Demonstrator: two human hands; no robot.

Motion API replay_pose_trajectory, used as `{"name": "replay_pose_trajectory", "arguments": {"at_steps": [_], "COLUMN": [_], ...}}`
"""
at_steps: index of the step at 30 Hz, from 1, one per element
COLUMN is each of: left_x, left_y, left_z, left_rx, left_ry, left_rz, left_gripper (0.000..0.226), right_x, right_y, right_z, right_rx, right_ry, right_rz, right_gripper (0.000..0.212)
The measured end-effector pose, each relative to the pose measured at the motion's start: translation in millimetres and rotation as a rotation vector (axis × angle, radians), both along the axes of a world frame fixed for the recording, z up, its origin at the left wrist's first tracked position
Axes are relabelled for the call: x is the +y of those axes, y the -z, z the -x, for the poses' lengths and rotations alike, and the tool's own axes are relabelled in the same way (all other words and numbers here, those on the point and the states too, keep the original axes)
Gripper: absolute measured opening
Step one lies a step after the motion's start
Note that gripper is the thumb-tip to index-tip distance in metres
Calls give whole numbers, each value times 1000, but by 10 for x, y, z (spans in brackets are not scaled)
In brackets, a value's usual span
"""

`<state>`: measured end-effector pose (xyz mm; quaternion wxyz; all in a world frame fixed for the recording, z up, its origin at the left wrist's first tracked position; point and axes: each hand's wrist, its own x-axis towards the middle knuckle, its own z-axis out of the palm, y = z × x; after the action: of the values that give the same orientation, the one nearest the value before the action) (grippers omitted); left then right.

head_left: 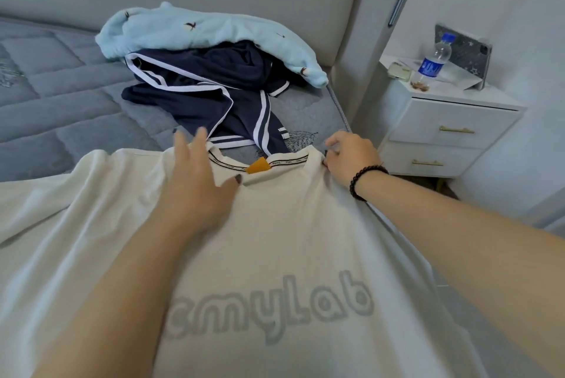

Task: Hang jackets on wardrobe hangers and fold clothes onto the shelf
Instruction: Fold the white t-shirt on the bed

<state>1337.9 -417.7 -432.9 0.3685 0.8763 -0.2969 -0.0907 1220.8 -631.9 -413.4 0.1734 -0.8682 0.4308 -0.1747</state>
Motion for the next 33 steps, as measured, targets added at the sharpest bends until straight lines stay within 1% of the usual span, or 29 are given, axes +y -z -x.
{"name": "replay_pose_trajectory", "arguments": {"at_steps": [1,2,4,5,7,9,11,12,15,17,18,20,21,23,25,26,28,29,30,31,33], "left_x": [-37,-81,-177,-224,-292,-312,-302,-296,-281,-274,-267,-257,-255,-252,-246,-247,-259,-266,-271,-278,-289], "left_y": [-22,-53,-65,-26,64,162,235,258,301,312,316,339,336,315,297,294,305,319,331,343,373], "left_z": [84,185,413,533,779,941,984,984,979,969,965,948,952,965,983,995,1004,1000,995,983,951], "left_rx": [-13,-56,-140,-164,-267,-401,-441,-464,-493,-464,-435,-382,-362,-309,-319,-341,-363,-369,-374,-381,-398], "left_ry": [68,138,277,342,446,523,571,581,589,573,564,557,554,539,525,525,528,534,539,544,558], "left_rz": [-75,-154,-248,-268,-321,-369,-394,-398,-379,-290,-222,-104,-36,145,292,320,314,293,263,229,153], "left_gripper": [86,83,72,68,71,78,78,78,74,70,69,70,71,71,70,69,67,66,65,64,62], "right_x": [0,4,-5,-25,-94,-160,-244,-280,-411,-454,-468,-482,-514,-607,-696,-735,-782,-776,-750,-711,-528], "right_y": [51,84,112,109,86,60,42,39,118,196,242,285,291,296,315,360,518,616,717,856,1088], "right_z": [45,103,269,374,612,834,1034,1129,1383,1525,1584,1686,1727,1801,1890,1941,2041,2094,2131,2166,2226], "right_rx": [-9,-48,-135,-137,-83,-27,-54,-56,-80,-135,-158,-222,-278,-413,-542,-583,-597,-583,-558,-524,-375], "right_ry": [-44,-96,-170,-185,-200,-216,-216,-213,-189,-158,-157,-143,-103,26,179,255,376,425,483,558,675], "right_rz": [-16,-49,-79,-80,-120,-217,-387,-465,-677,-830,-875,-859,-800,-652,-571,-549,-558,-589,-646,-749,-1088], "right_gripper": [28,32,35,35,39,42,34,32,39,39,33,13,10,10,8,7,5,6,12,24,54]}}
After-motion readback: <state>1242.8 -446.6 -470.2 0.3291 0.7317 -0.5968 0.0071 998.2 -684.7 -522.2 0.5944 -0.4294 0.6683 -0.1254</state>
